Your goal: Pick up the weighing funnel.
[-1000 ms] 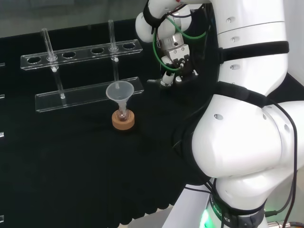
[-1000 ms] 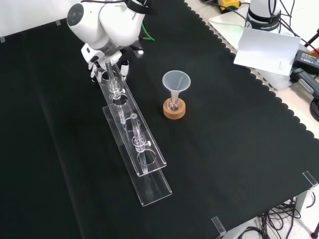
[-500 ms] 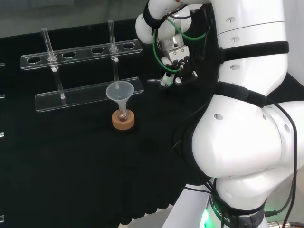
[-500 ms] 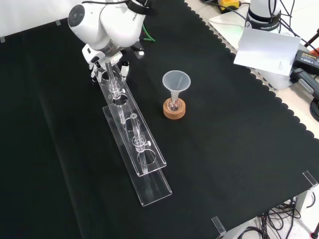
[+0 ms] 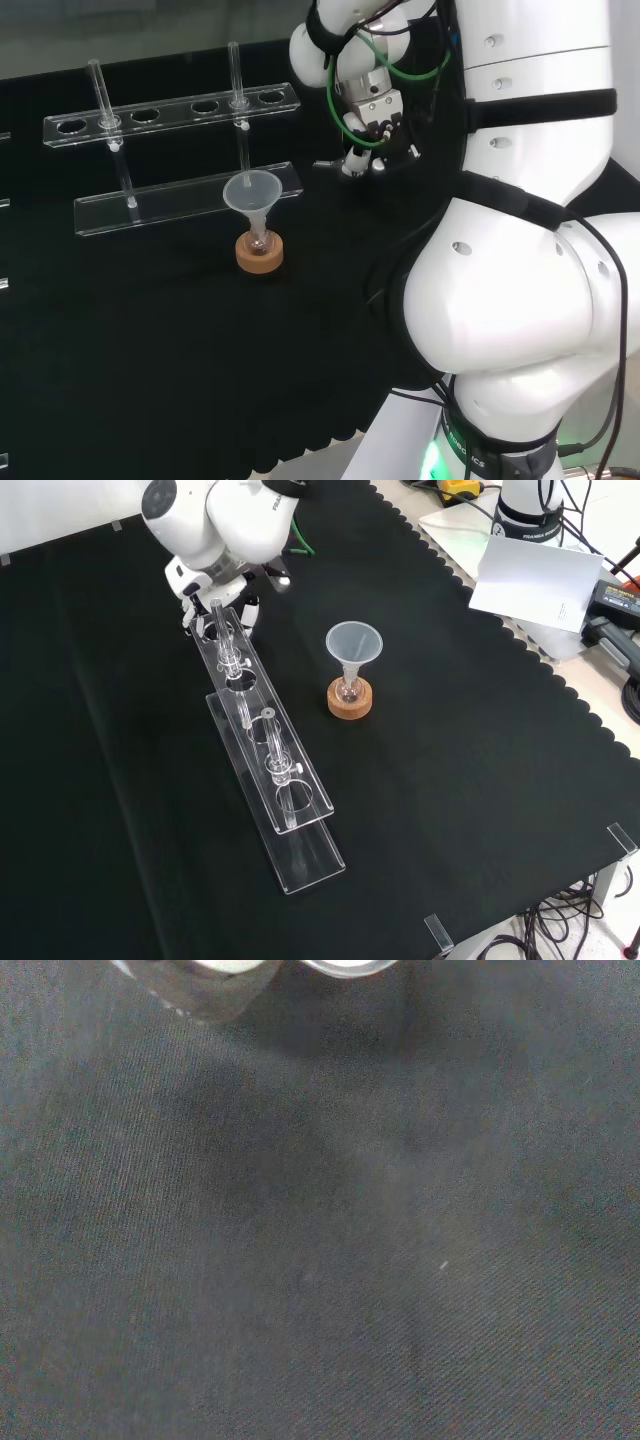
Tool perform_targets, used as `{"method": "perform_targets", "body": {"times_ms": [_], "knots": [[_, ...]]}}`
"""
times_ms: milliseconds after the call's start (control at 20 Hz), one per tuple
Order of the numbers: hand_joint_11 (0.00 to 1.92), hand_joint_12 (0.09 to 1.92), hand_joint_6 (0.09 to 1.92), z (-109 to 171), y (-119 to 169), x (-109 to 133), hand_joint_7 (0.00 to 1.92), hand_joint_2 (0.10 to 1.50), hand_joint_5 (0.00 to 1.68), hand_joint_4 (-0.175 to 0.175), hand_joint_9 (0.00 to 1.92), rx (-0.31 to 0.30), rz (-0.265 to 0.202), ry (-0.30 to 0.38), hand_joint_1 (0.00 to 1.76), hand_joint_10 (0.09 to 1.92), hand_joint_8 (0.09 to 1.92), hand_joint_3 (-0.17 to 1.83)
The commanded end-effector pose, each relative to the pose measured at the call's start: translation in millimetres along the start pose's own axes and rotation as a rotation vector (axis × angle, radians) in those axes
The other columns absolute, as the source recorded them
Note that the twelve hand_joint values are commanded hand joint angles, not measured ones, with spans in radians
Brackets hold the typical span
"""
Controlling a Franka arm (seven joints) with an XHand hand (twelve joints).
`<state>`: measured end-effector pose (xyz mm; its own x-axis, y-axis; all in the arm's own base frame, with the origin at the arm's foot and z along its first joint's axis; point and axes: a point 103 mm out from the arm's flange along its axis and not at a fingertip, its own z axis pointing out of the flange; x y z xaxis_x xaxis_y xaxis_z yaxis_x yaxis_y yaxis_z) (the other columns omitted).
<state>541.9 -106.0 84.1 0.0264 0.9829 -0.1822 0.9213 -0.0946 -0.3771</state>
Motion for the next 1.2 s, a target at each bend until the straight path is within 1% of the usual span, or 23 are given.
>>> {"method": "perform_targets", "body": {"times_ms": [50, 300, 450, 600, 1200], "knots": [[0.75, 1.09, 0.35, -22, -12, -14, 0.54, 1.04, 1.37, 0.175, 0.91, -0.034, 0.006, 0.014, 1.13, 0.42, 0.69, -0.17], [0.78, 1.06, 0.33, -36, -27, -23, 0.54, 1.04, 1.39, 0.175, 0.92, -0.02, 0.009, -0.015, 1.13, 0.4, 0.69, -0.17], [0.78, 1.06, 0.33, -43, -39, -27, 0.54, 1.04, 1.39, 0.175, 0.93, -0.011, 0.023, -0.039, 1.13, 0.4, 0.69, -0.17], [0.79, 1.06, 0.33, -51, -55, -30, 0.53, 1.04, 1.39, 0.175, 0.93, -0.014, 0.04, -0.057, 1.13, 0.4, 0.69, -0.17], [0.79, 1.05, 0.32, -73, -126, -9, 0.52, 1.04, 1.39, 0.175, 0.93, -0.055, 0.067, -0.094, 1.13, 0.39, 0.69, -0.17]]}}
